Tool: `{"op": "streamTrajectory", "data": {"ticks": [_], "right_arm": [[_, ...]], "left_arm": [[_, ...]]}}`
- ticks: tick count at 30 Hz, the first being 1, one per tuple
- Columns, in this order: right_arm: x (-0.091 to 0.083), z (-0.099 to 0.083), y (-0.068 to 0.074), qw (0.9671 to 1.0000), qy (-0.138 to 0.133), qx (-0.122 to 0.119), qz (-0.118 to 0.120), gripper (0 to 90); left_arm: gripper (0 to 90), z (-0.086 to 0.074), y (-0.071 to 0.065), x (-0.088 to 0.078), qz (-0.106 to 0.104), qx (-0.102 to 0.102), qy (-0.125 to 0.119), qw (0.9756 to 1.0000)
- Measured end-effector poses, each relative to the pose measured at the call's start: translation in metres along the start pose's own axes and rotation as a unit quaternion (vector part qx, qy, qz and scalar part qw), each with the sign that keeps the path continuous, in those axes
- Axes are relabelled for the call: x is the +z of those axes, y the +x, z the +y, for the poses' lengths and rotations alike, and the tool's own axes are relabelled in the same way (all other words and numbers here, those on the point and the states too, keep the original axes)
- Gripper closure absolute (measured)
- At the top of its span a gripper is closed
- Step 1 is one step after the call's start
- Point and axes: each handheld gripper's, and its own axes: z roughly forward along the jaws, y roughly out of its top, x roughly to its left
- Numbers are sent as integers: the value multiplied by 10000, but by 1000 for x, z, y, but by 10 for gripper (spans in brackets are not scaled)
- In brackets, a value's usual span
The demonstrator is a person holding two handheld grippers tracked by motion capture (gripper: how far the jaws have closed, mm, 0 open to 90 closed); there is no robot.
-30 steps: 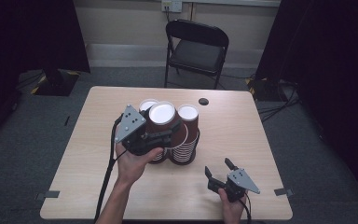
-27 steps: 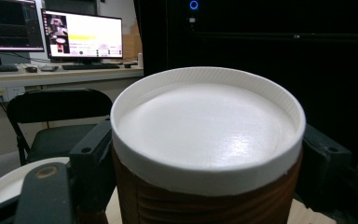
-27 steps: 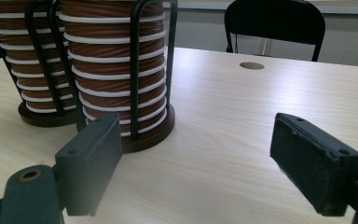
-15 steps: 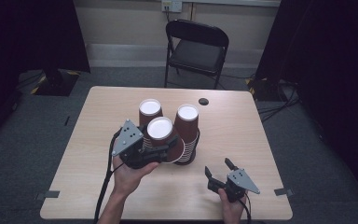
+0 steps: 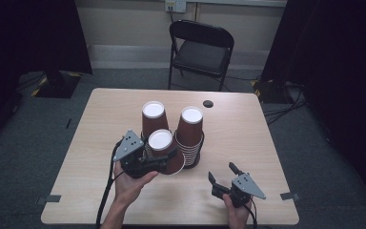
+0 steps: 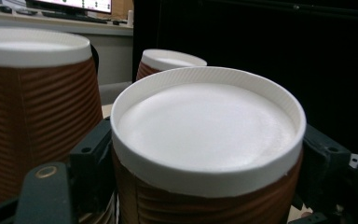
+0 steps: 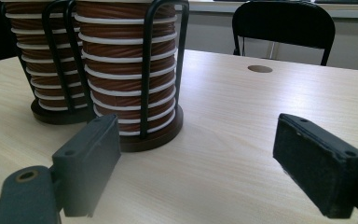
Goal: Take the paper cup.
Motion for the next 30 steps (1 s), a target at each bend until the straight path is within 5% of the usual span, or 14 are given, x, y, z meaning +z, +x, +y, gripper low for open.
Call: {"op": "streamTrajectory", "data": {"ticks": [4,14,25,30], "right_arm": [[0,0,2,9999,-22,-59,-91,141],[3,2,19,9982,162,-264,504,169],[6,4,45,9913,3,-131,1312,239],[5,6,53,9872,-8,-213,1579,270]], "left_arm": [[218,-5,2,2,-7,-120,60,9999],[218,-25,10,6,-111,-616,146,9979],[218,-52,24,1,-285,-1335,133,9905],[218,-65,30,1,-387,-1715,152,9843]]}}
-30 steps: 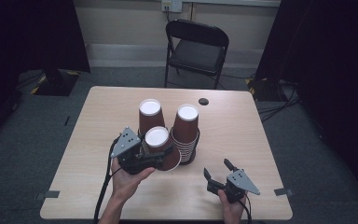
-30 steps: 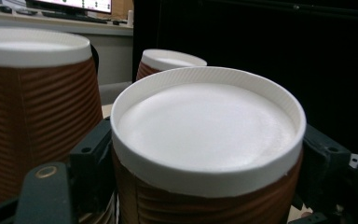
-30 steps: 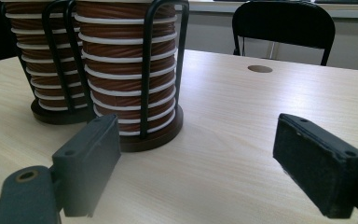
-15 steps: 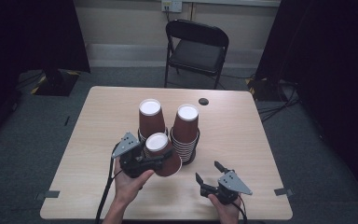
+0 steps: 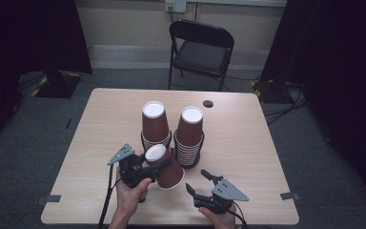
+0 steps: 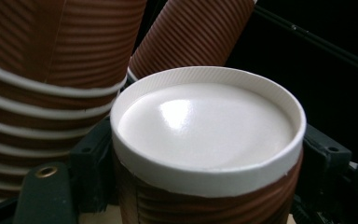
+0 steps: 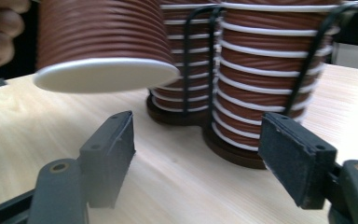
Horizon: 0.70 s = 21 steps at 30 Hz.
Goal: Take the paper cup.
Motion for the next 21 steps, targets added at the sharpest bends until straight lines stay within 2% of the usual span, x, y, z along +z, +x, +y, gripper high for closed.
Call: {"op": "streamTrajectory", "data": {"ticks": [4,10,18,21], "right_arm": [[4,0,6,9998,-24,-73,207,300],[7,3,10,9989,-195,-47,414,341],[8,8,14,9974,-344,-153,620,400],[10,9,16,9967,-409,-184,672,420]], "left_arm": [[218,-4,7,-3,-144,-291,-78,9994],[218,-11,12,-4,-342,-679,-128,9970],[218,-20,16,-9,-376,-1011,-202,9940],[219,-24,17,-12,-308,-1078,-286,9933]]}}
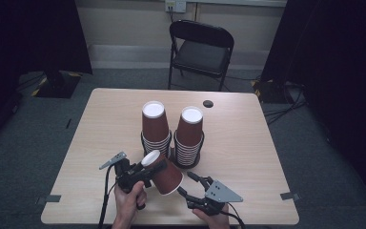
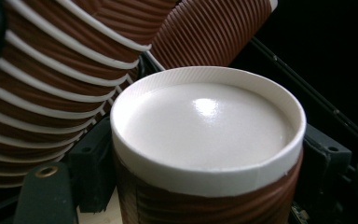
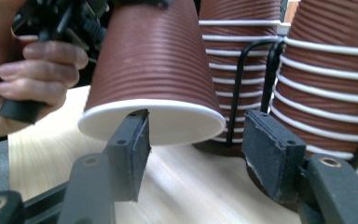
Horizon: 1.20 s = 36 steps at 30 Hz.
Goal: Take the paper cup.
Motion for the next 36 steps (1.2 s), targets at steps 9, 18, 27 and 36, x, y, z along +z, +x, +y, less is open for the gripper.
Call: {"op": "streamTrajectory", "data": {"ticks": [9,18,27,36], "right_arm": [[8,2,1,9992,-343,-175,86,474],[26,10,-1,9977,-499,-418,204,549],[30,8,1,9969,-528,-569,146,678],[26,9,-1,9968,-562,-568,86,843]], "left_arm": [[219,-5,-1,-7,-116,-276,-236,9993],[218,-9,-11,-2,-241,-291,-183,9991],[213,-11,-9,-1,-340,-342,-135,9987],[178,-5,-10,-2,-286,-65,-119,9995]]}}
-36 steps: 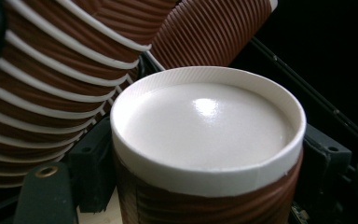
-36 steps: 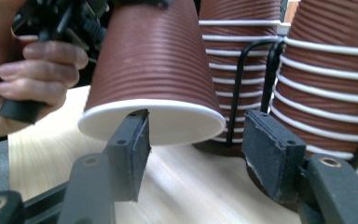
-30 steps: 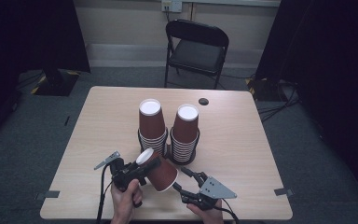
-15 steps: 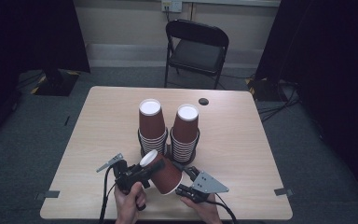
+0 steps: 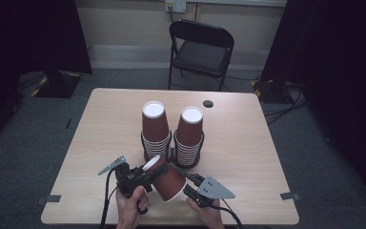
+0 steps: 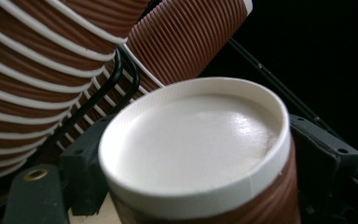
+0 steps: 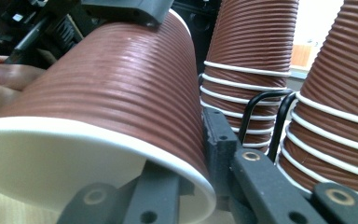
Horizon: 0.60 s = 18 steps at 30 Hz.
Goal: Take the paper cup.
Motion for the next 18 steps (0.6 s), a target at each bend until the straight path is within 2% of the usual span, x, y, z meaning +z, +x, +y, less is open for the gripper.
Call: {"op": "streamTrajectory", "data": {"ticks": [4,5,9,10,12,15,18], "right_arm": [[1,-1,0,10000,76,21,31,852],[1,0,0,10000,76,45,35,852],[0,0,-1,9999,98,67,43,852],[-1,0,-2,9999,125,91,43,852],[-1,0,-2,9998,166,133,51,852],[-2,0,-3,9994,252,208,83,853],[-3,0,-5,9989,370,278,109,854]], "left_arm": [[165,4,0,1,108,180,40,9998],[165,5,0,0,119,236,7,9997],[165,11,-1,-3,154,234,-131,9995],[164,13,-1,-4,201,338,-106,9992],[164,15,-2,-5,269,395,-172,9987],[165,17,-4,-6,548,803,-150,9952],[164,19,-3,-7,620,1011,-144,9928]]}}
